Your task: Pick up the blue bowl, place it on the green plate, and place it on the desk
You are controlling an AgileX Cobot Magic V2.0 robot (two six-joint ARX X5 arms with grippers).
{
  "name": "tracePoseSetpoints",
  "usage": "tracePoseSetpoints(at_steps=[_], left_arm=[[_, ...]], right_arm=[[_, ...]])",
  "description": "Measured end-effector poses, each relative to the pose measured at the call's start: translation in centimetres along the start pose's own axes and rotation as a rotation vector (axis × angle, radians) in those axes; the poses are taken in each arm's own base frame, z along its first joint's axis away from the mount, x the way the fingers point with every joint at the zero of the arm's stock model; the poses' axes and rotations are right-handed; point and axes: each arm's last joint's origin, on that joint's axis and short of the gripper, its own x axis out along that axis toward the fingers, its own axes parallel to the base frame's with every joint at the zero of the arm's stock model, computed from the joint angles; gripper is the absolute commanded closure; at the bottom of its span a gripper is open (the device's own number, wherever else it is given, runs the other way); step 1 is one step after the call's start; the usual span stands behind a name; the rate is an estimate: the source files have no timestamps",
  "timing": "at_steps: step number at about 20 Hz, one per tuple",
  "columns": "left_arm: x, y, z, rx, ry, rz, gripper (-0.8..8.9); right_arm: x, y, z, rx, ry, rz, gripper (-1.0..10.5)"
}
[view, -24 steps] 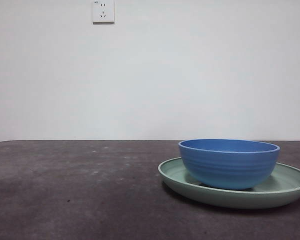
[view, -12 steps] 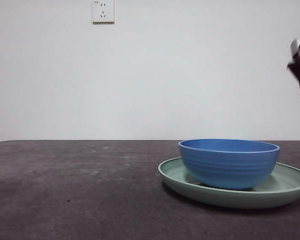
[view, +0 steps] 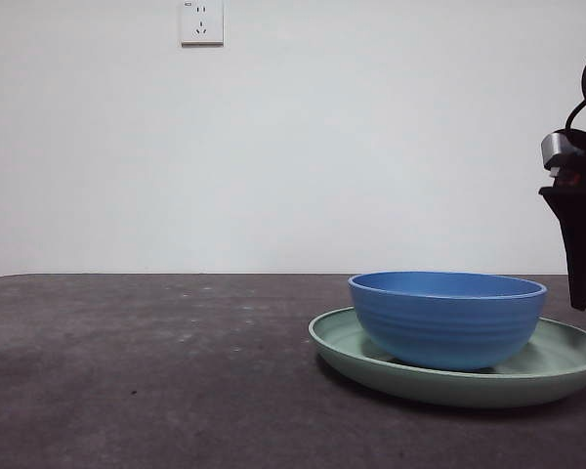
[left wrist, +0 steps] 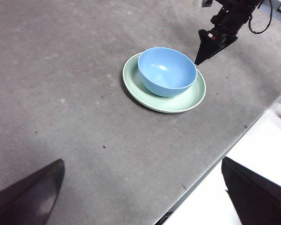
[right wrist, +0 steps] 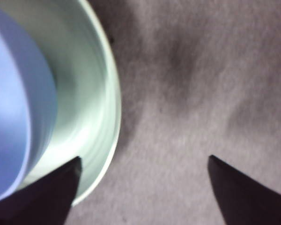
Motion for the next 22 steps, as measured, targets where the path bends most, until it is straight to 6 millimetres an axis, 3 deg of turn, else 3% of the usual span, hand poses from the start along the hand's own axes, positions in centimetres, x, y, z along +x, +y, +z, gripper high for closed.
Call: tracePoseSetpoints(at_steps=[7,10,15,18,22], left_arm=[[0.0,0.0,0.0,0.0,0.0,0.0,1.61],[0.0,0.0,0.0,0.0,0.0,0.0,1.61],[0.0,0.0,0.0,-0.002,0.0,0.0,1.61],[0.0,0.0,0.0,-0.003,0.002,0.001,1.61],[0.0,0.0,0.0,-0.002,0.003,0.001,1.61]], right_arm=[[1.5,0.7,0.8,-0.039,-0.01,0.026,5.9],[2.0,1.4,1.1,-0.06,-0.015,0.036,6.9],[3.6,1.3,1.3,-0.035,0.034,0.035,7.6],[4.1,1.2,1.4,-0.028,0.046,0.035,9.4],[4.0,1.3,1.7,-0.017,0.029,0.061,9.4]])
